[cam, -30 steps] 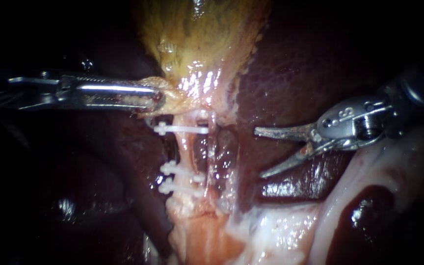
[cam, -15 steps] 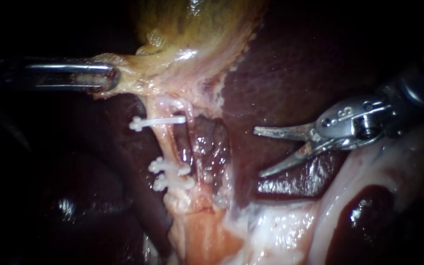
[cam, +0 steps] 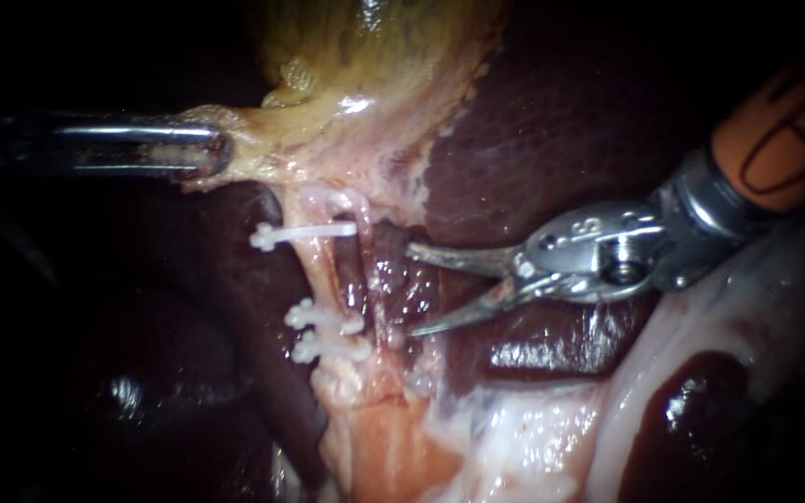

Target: Go to the cutting position left tube

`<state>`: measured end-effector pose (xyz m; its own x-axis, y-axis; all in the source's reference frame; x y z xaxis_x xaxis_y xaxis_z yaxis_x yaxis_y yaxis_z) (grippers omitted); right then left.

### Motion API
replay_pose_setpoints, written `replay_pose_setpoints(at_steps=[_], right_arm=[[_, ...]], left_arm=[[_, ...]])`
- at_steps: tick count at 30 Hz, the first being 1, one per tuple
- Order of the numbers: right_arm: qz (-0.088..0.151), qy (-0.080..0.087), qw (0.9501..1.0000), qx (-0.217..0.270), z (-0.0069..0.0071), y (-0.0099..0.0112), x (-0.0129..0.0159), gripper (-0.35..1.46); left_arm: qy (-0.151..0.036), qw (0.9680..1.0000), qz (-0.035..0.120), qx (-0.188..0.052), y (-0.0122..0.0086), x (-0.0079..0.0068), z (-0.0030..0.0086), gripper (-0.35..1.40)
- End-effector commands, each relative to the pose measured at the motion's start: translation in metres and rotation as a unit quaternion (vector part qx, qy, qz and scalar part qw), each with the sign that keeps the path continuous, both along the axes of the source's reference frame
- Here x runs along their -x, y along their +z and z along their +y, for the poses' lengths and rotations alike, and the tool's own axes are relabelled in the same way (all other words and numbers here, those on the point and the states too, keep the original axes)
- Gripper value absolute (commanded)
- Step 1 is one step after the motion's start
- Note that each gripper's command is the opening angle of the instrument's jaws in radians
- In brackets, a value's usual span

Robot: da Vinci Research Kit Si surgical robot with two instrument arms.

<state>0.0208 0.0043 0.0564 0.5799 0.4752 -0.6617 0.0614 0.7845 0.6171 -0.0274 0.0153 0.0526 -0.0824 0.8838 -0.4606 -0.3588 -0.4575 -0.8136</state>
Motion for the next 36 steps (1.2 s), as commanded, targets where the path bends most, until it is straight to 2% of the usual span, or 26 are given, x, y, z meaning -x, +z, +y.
replay_pose_setpoints(at_steps=[1, 7, 16, 24, 30, 36], right_arm=[[0.001, -0.002, 1.0000, -0.003, -0.0001, 0.0003, -0.0003, 1.43], [0.002, -0.002, 0.9998, -0.021, -0.0004, 0.0021, -0.0017, 1.43], [-0.005, 0.001, 0.9992, -0.039, -0.0001, 0.0055, -0.0021, 1.43], [-0.005, -0.007, 0.9986, -0.053, -0.0002, 0.0074, -0.0042, 1.43], [0.013, -0.003, 0.9966, -0.081, -0.0004, 0.0080, -0.0072, 1.43], [0.033, 0.005, 0.9937, -0.107, -0.0004, 0.0076, -0.0098, 1.43]], left_arm=[[0.000, 1.0000, 0.001, 0.000, 0.0000, 0.0000, 0.0000, -0.35], [-0.002, 1.0000, 0.002, 0.001, 0.0000, 0.0002, 0.0000, -0.35], [-0.001, 1.0000, 0.001, 0.001, 0.0001, 0.0004, -0.0001, -0.35], [-0.001, 1.0000, 0.001, 0.001, 0.0002, 0.0005, -0.0002, -0.35], [-0.001, 1.0000, 0.001, 0.001, 0.0003, 0.0006, -0.0002, -0.35], [-0.001, 1.0000, 0.001, 0.001, 0.0003, 0.0006, -0.0002, -0.35]])
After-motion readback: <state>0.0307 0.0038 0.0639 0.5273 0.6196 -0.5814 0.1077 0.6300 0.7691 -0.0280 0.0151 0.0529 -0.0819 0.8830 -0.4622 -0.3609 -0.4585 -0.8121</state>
